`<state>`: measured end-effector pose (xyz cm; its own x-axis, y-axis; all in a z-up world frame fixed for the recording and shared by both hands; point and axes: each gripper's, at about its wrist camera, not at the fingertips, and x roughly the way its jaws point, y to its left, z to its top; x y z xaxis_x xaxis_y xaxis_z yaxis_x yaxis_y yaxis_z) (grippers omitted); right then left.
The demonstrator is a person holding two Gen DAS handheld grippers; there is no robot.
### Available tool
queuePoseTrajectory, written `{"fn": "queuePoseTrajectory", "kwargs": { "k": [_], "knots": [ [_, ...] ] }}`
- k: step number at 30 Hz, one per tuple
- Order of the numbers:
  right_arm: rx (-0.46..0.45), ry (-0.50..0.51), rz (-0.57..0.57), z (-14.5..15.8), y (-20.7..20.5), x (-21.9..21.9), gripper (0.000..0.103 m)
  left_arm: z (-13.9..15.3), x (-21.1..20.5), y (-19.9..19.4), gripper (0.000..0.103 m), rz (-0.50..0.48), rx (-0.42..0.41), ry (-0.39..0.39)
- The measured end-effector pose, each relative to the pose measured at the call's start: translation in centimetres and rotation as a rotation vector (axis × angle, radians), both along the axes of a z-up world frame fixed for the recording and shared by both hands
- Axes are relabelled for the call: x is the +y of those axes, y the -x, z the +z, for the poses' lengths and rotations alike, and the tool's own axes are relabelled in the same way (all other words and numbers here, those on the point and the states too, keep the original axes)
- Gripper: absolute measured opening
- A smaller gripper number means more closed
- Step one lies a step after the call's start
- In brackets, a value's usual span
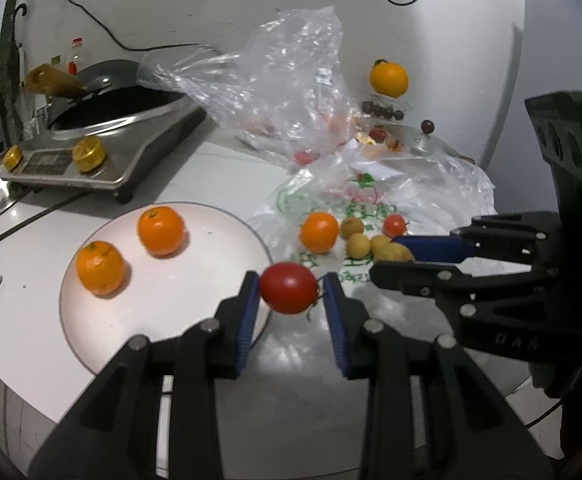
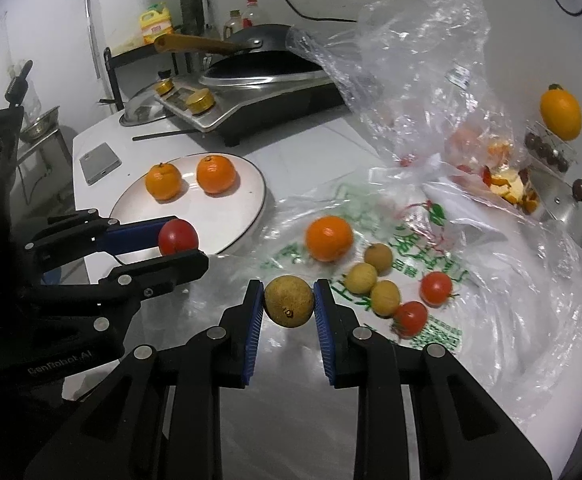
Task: Organize fruits
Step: 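Carry both fruits to the plate and open the left gripper to release the tomato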
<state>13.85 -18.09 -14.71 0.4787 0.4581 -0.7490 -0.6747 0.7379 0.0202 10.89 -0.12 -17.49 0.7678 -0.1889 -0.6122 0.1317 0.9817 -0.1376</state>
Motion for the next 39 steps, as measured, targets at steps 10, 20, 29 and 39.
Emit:
{"fn": "queuePoseTrajectory", "kwargs": {
  "k": [10,20,29,39],
  "knots": [
    [-0.005,0.013,0.032,0.1,0.4,3.2,0.028,-0.2,2.9,0.7,0.033,0.045,0.001,0.01],
    [0.001,0.024,0.064,-0.2,0.2,5.5,0.028,-0.8,5.1,0.6,0.033,0.081,0.011,0.018],
    [0.01,0.022,0.089,-0.4,-0.3,7.2,0.028,-1.6,6.7,0.1,0.033,0.113,0.029,0.009],
    [0.03,0.02,0.107,-1.3,-1.3,8.5,0.028,-2.5,7.7,-1.3,0.033,0.126,0.051,0.005]
  ]
}}
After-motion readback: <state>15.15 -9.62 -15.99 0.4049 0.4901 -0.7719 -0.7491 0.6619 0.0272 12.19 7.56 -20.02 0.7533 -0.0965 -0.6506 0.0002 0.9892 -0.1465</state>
